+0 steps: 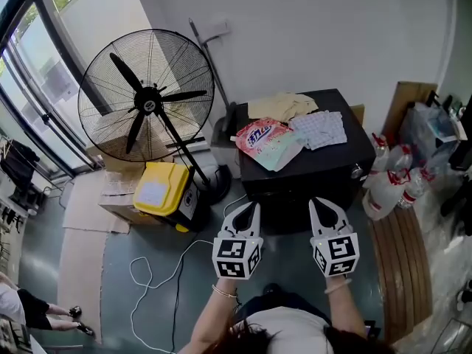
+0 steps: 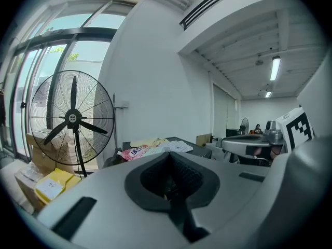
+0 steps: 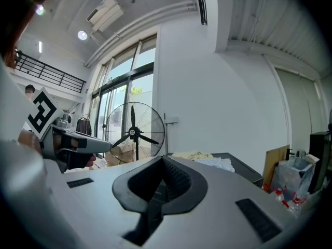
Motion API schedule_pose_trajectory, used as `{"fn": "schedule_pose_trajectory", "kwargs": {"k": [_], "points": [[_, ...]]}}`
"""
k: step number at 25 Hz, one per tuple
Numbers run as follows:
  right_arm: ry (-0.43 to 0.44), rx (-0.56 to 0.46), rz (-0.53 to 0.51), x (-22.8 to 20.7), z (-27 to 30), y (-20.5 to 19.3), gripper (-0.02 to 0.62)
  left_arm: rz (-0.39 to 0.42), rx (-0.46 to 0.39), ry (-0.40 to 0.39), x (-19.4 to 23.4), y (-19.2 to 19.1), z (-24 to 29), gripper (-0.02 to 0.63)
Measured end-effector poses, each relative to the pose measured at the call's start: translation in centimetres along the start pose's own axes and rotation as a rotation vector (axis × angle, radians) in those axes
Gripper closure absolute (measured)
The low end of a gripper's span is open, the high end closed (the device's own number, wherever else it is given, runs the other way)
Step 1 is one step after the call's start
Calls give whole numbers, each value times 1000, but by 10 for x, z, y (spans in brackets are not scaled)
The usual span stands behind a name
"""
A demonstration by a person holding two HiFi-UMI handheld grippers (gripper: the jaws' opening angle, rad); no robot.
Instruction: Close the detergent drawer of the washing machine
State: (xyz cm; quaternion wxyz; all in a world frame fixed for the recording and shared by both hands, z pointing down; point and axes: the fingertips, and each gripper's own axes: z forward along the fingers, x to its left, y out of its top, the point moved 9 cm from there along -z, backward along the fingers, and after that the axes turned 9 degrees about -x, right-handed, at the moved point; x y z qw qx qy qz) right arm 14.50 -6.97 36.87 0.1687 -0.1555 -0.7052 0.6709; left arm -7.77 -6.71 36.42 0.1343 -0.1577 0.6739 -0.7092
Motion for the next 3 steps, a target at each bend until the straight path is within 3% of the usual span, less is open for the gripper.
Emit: {"fn": "schedule_pose_trajectory", "kwargs": {"k": [3], "points": [[-1,0,1,2,3,0,568,-1,-2,0,4,1,2,588]]}}
